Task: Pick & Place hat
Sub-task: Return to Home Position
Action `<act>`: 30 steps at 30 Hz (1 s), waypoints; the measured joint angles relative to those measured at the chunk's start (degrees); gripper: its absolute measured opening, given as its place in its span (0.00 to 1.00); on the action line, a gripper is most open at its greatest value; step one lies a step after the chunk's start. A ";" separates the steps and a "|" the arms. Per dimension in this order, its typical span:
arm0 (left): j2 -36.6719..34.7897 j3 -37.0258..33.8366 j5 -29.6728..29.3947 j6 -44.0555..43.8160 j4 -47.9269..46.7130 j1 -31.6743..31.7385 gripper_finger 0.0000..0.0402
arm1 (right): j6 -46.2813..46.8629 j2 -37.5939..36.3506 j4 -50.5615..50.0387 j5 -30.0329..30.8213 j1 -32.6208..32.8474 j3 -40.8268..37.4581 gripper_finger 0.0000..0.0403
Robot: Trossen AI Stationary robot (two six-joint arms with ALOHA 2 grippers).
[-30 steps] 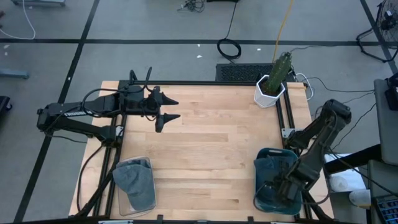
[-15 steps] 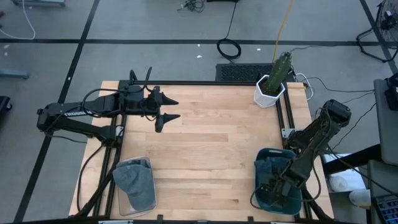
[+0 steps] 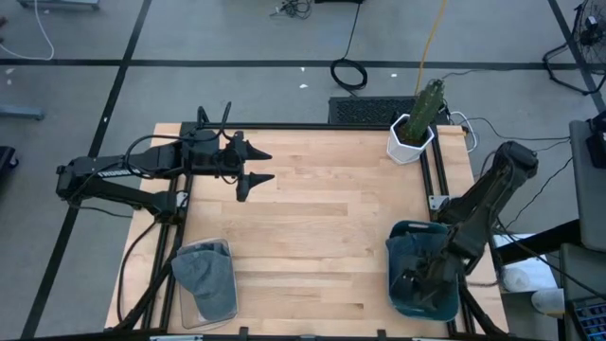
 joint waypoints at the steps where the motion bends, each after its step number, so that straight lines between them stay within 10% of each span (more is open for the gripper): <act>1: 0.00 0.00 0.00 0.00 0.00 0.00 0.70 | 0.87 -1.47 0.27 0.04 -0.39 0.13 0.00; 6: -0.01 0.00 0.00 0.00 -0.01 0.00 0.70 | 2.85 -9.18 5.78 3.95 -1.36 0.28 0.00; 10: 0.00 0.00 0.00 0.00 -0.02 0.00 0.70 | -12.57 -14.45 10.98 12.22 -1.24 0.30 0.00; 20: 0.00 0.00 0.00 0.00 0.00 0.02 0.70 | -48.88 -27.74 15.34 54.39 -4.28 -12.95 0.00; 30: -0.01 0.00 0.00 0.00 0.00 0.02 0.70 | -66.75 -40.32 56.13 25.27 -28.54 -37.31 0.00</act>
